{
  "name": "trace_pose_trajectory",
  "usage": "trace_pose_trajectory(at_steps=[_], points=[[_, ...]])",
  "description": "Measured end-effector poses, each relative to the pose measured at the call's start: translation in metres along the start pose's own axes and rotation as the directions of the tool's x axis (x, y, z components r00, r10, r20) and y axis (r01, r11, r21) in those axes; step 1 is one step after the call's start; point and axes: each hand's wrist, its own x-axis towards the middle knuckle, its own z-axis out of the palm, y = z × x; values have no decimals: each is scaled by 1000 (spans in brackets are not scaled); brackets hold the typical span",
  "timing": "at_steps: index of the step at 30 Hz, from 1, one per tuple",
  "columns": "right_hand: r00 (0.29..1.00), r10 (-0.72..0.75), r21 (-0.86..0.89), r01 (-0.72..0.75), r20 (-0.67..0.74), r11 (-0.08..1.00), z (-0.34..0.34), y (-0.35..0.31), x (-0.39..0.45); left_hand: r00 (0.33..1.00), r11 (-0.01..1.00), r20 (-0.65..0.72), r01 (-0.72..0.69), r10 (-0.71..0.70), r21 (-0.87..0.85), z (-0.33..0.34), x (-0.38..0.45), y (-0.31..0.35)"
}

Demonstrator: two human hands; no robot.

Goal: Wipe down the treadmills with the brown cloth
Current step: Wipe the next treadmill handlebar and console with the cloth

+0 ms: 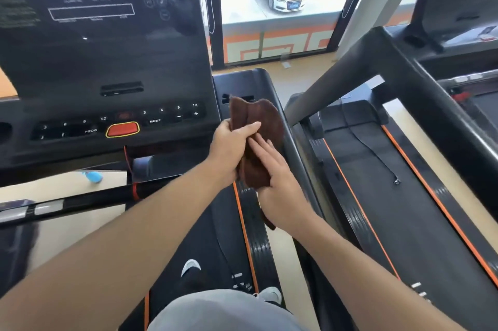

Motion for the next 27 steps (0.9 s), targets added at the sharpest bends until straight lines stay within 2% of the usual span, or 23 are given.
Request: trace_pose_trajectory(at_steps=[2, 5, 8, 10, 12, 13, 14, 16, 17, 18, 21, 23, 27], points=[[993, -118, -281, 106, -24, 954, -2, 1, -1, 996, 996, 22, -81, 82, -26, 6, 3, 13], [951, -265, -592, 124, -157, 796, -4, -8, 3, 974, 984, 135, -177, 180, -36, 21, 4, 34], [901, -357, -711, 81, -247, 698, -14, -24, 16, 936, 966, 238, -257, 258, -35, 38, 14, 58], [884, -386, -754, 61, -263, 654, -20, -25, 35, 935, 963, 235, -267, 265, -24, 43, 36, 72], [911, -343, -789, 32, -229, 613, -19, -8, 68, 964, 966, 121, -248, 238, 73, 39, 67, 82], [946, -264, -802, 8, -187, 598, -17, 7, 87, 973, 950, 47, -233, 228, 207, 33, 84, 84], [980, -143, -799, -26, -140, 601, -14, 24, 109, 972, 893, 9, -221, 237, 391, 24, 100, 84], [992, 117, -791, -103, -41, 603, -5, 60, 151, 957, 643, 116, -267, 267, 718, 5, 131, 79], [984, 176, -808, -110, -7, 579, 0, 76, 169, 948, 523, 197, -303, 249, 797, -2, 146, 75], [985, 175, -827, -95, 4, 554, 5, 86, 185, 943, 451, 251, -325, 218, 831, -7, 160, 74], [993, 122, -826, -62, 8, 560, 15, 89, 225, 938, 392, 279, -340, 205, 855, -7, 196, 82], [991, 129, -815, -58, 21, 576, 19, 83, 249, 924, 387, 284, -367, 255, 846, -2, 214, 91], [989, 144, -808, -104, -24, 580, 30, 79, 296, 891, 464, 288, -433, 350, 773, 3, 239, 101]])
